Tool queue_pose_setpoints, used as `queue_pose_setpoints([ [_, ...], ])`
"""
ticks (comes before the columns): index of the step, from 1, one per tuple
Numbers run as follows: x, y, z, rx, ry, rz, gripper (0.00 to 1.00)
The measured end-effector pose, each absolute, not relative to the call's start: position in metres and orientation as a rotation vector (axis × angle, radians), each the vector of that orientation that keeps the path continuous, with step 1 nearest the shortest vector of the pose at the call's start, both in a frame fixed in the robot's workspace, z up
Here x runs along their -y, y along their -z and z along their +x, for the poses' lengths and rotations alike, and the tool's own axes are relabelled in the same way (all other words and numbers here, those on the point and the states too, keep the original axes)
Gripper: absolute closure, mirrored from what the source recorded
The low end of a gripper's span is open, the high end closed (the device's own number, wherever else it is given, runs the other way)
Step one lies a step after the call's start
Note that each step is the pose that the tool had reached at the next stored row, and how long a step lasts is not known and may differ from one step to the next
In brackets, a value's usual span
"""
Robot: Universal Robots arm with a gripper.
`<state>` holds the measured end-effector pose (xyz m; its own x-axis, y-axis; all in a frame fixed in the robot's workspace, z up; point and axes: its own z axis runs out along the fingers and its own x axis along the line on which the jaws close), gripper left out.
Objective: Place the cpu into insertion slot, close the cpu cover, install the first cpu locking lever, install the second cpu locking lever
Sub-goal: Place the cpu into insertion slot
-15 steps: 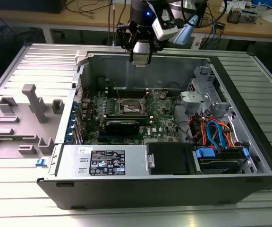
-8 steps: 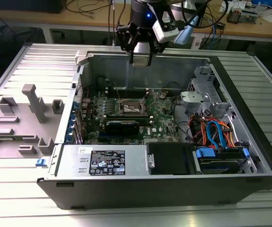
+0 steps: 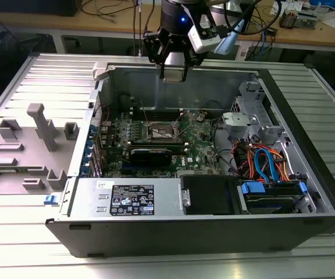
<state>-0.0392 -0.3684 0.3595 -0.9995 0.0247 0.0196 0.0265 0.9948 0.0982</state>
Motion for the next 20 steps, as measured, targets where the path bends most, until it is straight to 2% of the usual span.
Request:
queue_pose_setpoints([
  [20,0.3765,-0.3595,-0.0392,3.119,0.154,-0.040,0.46],
])
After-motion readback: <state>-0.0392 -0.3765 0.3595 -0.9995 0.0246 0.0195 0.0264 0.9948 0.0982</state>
